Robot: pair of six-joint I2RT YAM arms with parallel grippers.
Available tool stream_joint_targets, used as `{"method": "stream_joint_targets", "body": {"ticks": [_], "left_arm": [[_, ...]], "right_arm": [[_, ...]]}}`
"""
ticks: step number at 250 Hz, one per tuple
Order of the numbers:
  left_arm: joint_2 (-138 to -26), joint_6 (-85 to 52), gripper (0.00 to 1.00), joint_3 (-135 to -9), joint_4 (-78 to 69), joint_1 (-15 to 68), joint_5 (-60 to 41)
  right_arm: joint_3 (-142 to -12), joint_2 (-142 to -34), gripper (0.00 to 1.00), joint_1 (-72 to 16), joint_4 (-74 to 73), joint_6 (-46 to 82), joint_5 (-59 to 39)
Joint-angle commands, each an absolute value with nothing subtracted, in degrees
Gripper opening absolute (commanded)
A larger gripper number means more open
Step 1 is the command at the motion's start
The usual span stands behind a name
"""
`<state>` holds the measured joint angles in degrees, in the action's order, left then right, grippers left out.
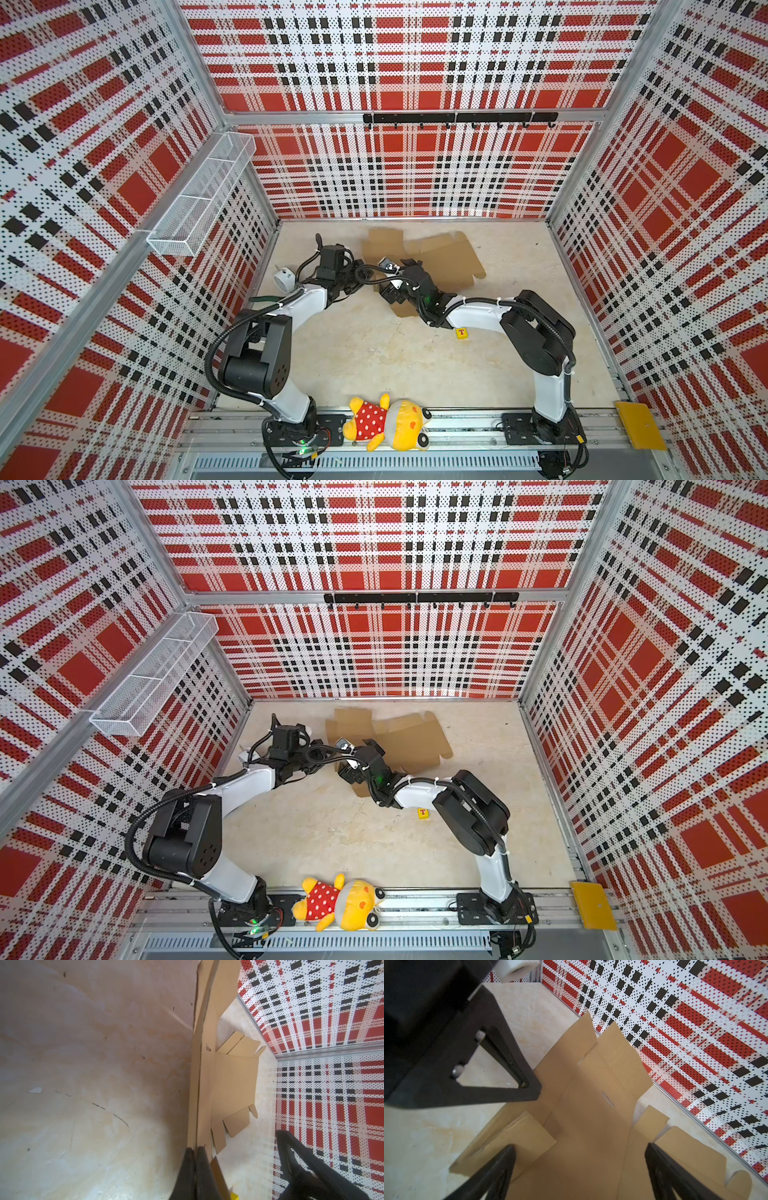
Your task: Fold the paper box
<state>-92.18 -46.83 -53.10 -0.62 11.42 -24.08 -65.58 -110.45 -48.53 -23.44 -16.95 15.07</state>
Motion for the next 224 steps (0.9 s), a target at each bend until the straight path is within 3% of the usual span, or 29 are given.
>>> {"method": "stream_joint_targets", "body": {"ticks": [1, 68, 126, 192, 224], "left_arm": [[-89.8, -45.8, 0.04, -54.7, -1.0, 11.0, -26.1], [-89.8, -46.0, 0.05, -57.0, 1.0, 8.8, -27.8], [-90.1, -45.0, 0.05, -57.6, 2.1, 8.4, -27.9], [-89.7, -43.4, 0.05, -57.2, 2.5, 8.6, -26.9], [-88.7, -44.0, 0.05, -57.6, 2.5, 8.3, -27.9]], "right_arm": [[-59.9, -103.0, 1.00, -47.4, -24.4, -19.0, 16.0], [-45.7, -89.8, 1.00, -44.6, -20.8, -18.7, 16.5], [-40.1, -87.0, 1.00, -42.1, -18.4, -19.9, 17.9], [-45.1, -91.5, 1.00, -39.6, -14.8, -18.7, 18.3], [-49.7, -93.5, 1.00, -37.2, -7.6, -11.9, 19.0]]}}
